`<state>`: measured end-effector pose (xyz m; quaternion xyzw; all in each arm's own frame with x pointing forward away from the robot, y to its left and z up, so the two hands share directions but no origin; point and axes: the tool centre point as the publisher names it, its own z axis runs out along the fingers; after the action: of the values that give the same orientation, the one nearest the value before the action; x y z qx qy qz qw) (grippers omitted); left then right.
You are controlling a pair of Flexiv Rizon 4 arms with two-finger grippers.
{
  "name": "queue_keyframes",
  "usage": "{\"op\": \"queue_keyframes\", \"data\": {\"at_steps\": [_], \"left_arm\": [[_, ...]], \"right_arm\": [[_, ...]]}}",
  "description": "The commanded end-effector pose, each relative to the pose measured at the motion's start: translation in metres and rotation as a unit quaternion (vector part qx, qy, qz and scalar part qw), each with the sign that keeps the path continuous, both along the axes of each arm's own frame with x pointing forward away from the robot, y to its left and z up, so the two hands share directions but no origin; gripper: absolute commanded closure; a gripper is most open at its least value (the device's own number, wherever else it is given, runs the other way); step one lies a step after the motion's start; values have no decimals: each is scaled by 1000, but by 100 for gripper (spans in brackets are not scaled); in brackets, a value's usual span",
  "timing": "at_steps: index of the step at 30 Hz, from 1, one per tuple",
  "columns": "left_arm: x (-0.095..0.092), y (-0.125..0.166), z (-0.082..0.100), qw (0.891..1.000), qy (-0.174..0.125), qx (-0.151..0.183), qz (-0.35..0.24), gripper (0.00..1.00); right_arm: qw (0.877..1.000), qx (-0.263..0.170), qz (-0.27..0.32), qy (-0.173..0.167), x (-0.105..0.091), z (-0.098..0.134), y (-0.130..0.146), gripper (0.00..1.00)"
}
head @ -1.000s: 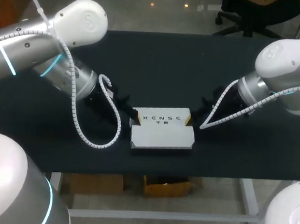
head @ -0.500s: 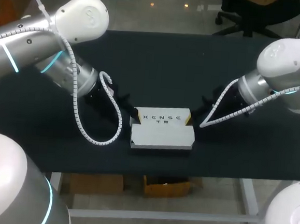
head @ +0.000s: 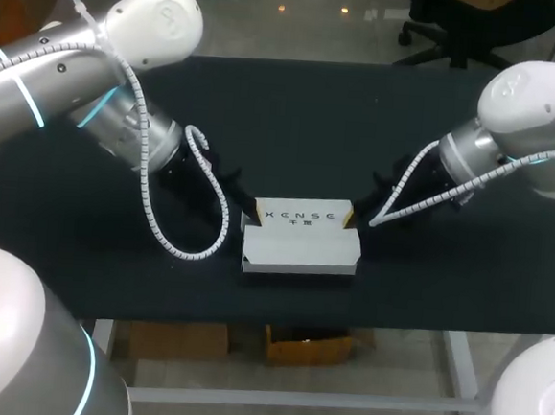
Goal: Assemble the packaging by folding the flat box into shape, placing the metal phone stand inside, and closing the box properly
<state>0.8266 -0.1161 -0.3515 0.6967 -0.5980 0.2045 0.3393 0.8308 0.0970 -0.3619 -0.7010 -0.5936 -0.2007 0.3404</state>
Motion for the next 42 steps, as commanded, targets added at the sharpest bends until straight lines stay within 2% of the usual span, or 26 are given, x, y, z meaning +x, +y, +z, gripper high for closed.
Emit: {"op": "queue_keyframes", "data": {"at_steps": [1, 26, 42], "left_arm": [[6, -7, -1, 1000, 12, -3, -11, 52], [1, -4, 9, 1000, 20, 6, -10, 51], [7, -6, 15, 999, 46, 1, -19, 51]], "right_arm": [[1000, 0, 3, 4, 3, 1, 6, 67], [1000, -8, -1, 9, 3, 8, 3, 67], [1000, -8, 0, 18, 5, 16, 5, 67]]}}
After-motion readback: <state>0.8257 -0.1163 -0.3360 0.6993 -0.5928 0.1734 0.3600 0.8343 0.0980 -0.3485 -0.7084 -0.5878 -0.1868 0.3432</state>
